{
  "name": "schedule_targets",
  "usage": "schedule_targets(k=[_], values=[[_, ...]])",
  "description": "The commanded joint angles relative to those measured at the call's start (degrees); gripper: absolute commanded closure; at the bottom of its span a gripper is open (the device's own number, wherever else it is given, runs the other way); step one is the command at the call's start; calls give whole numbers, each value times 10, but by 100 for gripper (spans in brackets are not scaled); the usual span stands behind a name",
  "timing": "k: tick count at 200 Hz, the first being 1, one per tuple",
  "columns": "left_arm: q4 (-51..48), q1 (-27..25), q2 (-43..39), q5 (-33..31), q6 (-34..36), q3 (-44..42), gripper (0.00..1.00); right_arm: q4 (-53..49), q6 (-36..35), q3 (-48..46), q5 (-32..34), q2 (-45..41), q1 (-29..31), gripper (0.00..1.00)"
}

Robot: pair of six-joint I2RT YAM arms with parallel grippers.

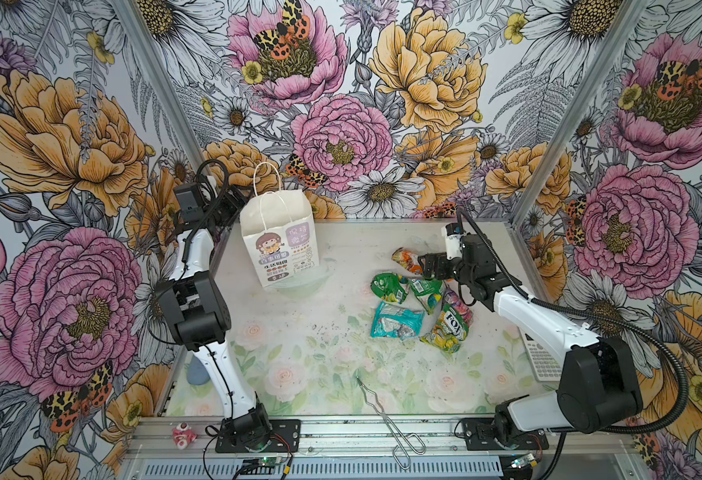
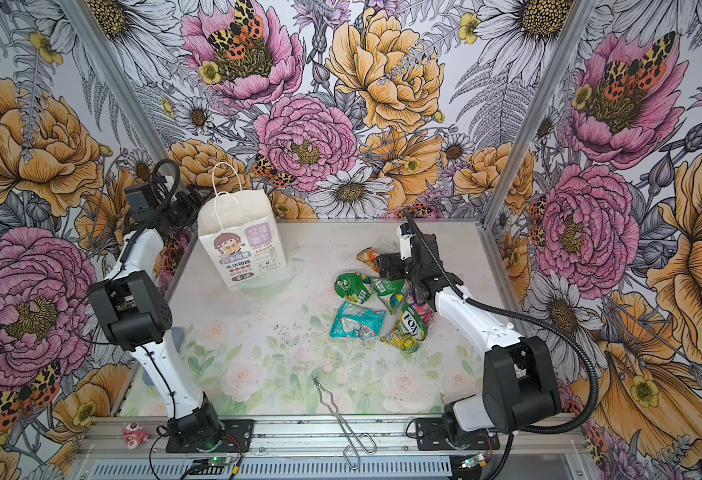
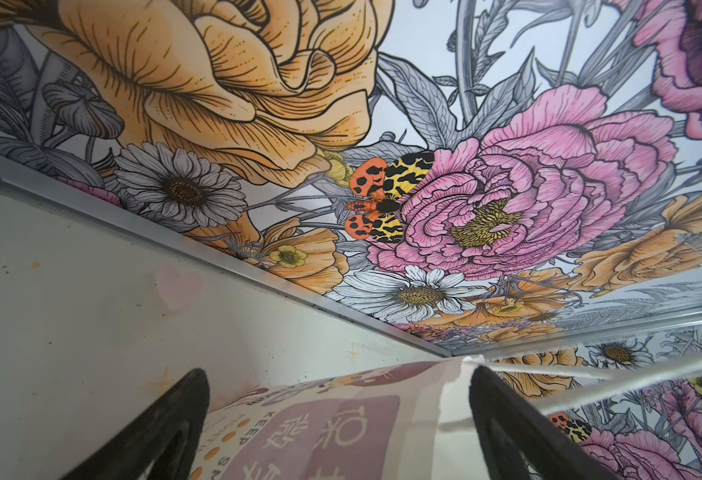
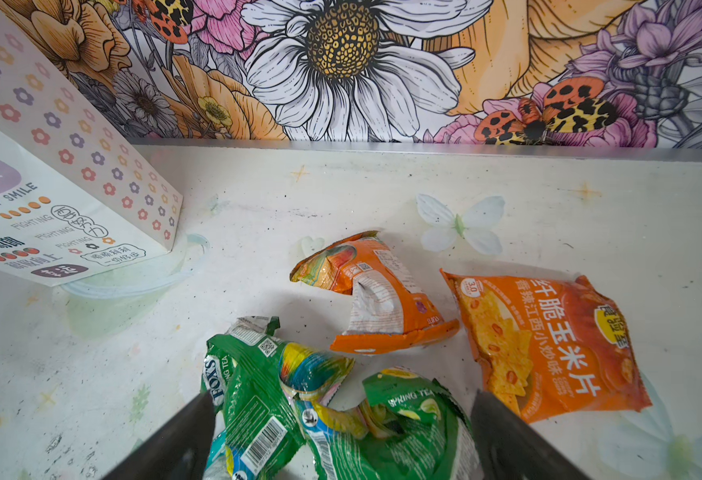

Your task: Place the snacks into the paper bag

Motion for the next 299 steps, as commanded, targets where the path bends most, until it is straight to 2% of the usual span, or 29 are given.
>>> schedule_targets(k=[1, 57, 86, 139, 142, 204, 254, 299], values=[[33, -8, -28, 15, -13, -26, 1, 3, 1, -7, 6, 4, 4, 3], [55, -22, -76, -13, -8, -91, 1, 4, -2, -7, 1, 6, 4, 2], [59, -29, -91, -16, -5, -118, 1, 4, 4, 7, -33, 23, 7, 2], [80, -33, -130, -30, -6, -190, 1, 22, -4, 58, -74, 80, 56, 3], [81, -33, -150, -30, -6, -195, 1, 25, -5, 61, -75, 84, 60, 3], [91, -32, -195, -32, -11, -252, 1, 138, 25, 125, -153, 174, 132, 3], [96, -32, -194, -34, -13, -262, 1, 213, 87, 203, -232, 275, 187, 3], [100, -33, -194, -31, -14, -263, 1, 368, 185, 232, -193, 370, 209, 5]])
